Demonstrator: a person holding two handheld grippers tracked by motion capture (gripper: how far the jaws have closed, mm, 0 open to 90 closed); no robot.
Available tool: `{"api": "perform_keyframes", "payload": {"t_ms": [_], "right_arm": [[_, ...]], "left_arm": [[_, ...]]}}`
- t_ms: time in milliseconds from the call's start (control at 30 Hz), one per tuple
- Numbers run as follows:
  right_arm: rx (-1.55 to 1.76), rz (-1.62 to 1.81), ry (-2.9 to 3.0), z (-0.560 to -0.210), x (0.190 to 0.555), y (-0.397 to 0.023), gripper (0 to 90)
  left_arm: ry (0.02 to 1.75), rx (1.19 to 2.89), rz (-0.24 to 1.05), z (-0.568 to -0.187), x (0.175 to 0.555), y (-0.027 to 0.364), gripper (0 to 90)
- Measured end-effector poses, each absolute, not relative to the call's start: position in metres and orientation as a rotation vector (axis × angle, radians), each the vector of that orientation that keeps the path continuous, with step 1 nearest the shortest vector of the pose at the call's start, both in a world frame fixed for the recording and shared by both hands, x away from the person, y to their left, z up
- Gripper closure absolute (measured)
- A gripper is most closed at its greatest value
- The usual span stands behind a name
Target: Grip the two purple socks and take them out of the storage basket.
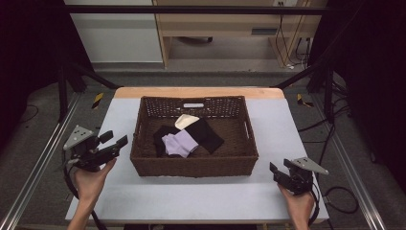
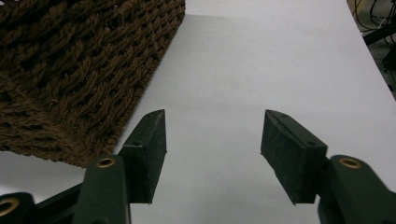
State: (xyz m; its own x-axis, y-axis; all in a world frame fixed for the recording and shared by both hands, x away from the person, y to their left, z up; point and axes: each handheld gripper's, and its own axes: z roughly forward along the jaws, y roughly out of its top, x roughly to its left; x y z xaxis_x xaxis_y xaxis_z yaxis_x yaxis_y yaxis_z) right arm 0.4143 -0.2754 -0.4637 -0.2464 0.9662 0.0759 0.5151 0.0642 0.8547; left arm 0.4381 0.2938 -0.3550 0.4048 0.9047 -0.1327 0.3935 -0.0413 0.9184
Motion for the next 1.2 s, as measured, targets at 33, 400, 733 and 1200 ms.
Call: {"api": "perform_keyframes", "payload": {"t_ms": [33, 400, 733, 1200], "right_arm": [[1.473, 1.099, 1.815, -0.464, 0.414, -0.275, 41.9], [1.474, 1.081, 1.828, -0.465, 0.416, -0.275, 44.0], [1.482, 1.077, 1.837, -0.466, 0.419, -0.276, 43.2], [1.481, 1.065, 1.846, -0.468, 0.422, -0.275, 41.1]], "left_arm": [[1.162, 1.637, 0.62, -0.353, 0.441, 0.291, 38.3], [1.103, 1.681, 0.631, -0.332, 0.472, 0.251, 40.2], [1.035, 1.722, 0.621, -0.327, 0.508, 0.208, 42.2], [1.059, 1.92, 0.549, -0.373, 0.555, 0.158, 44.1]]}}
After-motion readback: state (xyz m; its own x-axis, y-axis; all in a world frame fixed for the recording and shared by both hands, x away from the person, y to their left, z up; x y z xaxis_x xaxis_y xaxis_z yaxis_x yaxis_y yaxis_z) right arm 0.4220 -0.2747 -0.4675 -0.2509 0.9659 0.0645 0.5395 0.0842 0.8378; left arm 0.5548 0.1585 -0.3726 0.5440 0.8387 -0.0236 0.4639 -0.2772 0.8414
